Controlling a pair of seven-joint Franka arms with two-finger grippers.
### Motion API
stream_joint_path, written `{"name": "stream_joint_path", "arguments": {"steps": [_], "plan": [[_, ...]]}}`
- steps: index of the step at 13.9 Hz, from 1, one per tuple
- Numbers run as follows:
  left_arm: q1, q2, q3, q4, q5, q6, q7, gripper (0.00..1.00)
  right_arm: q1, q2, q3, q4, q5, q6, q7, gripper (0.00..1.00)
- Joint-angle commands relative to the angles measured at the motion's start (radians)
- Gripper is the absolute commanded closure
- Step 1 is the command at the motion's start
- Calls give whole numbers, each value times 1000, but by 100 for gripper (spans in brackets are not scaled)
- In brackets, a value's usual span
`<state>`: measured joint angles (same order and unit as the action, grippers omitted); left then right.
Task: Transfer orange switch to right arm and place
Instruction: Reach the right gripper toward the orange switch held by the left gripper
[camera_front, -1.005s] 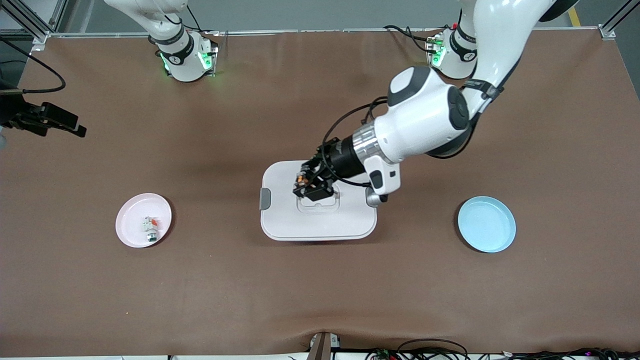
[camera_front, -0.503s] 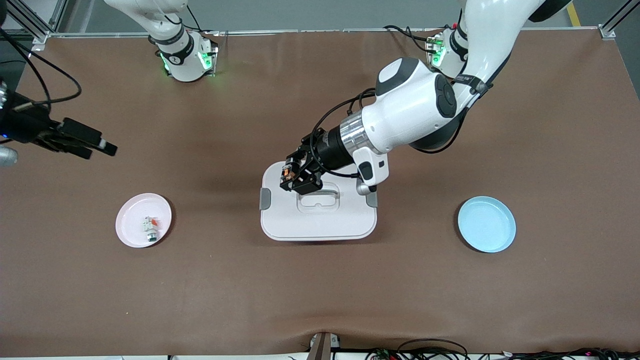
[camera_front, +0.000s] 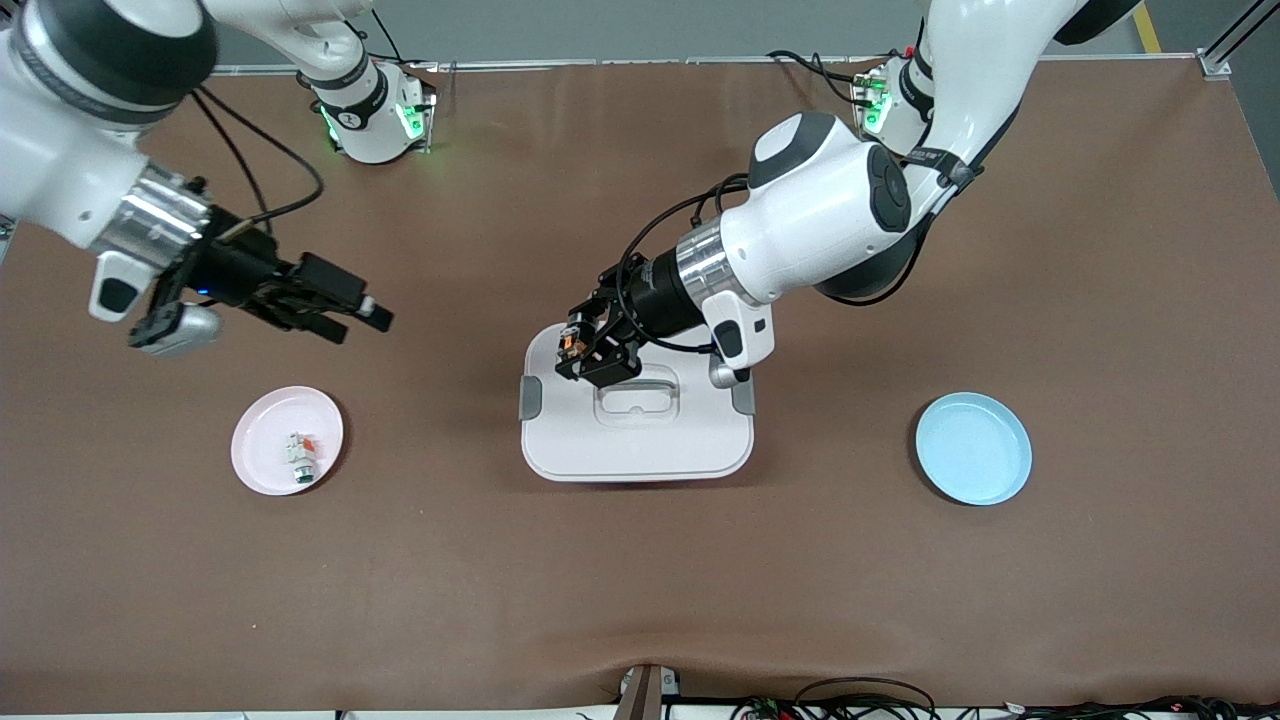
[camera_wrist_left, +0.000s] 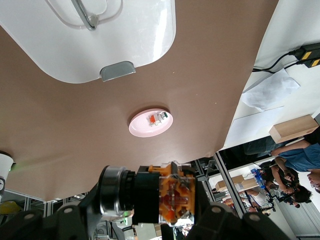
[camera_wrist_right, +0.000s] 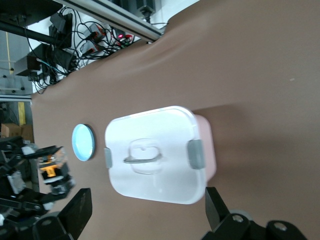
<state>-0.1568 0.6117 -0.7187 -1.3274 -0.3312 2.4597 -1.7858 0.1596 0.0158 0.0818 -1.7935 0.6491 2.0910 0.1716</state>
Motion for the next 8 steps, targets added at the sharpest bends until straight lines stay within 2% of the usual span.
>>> {"name": "stream_joint_path", "arguments": {"steps": [1,3,6,8], "plan": [[-12,17,2,30,-17,7,-12,90,78,-1,-10,-15,24,76,90,0],[-12,17,2,30,-15,8,-14,91,135,21,-10,-15,32,159,152,0],[-13,19,4,27,-15,48,-27,90,210,68,-10,-10,96,295,175,0],[-13,17,4,24,-15,51,-27,90,231,96,-10,-3,104,348,183,0]]}}
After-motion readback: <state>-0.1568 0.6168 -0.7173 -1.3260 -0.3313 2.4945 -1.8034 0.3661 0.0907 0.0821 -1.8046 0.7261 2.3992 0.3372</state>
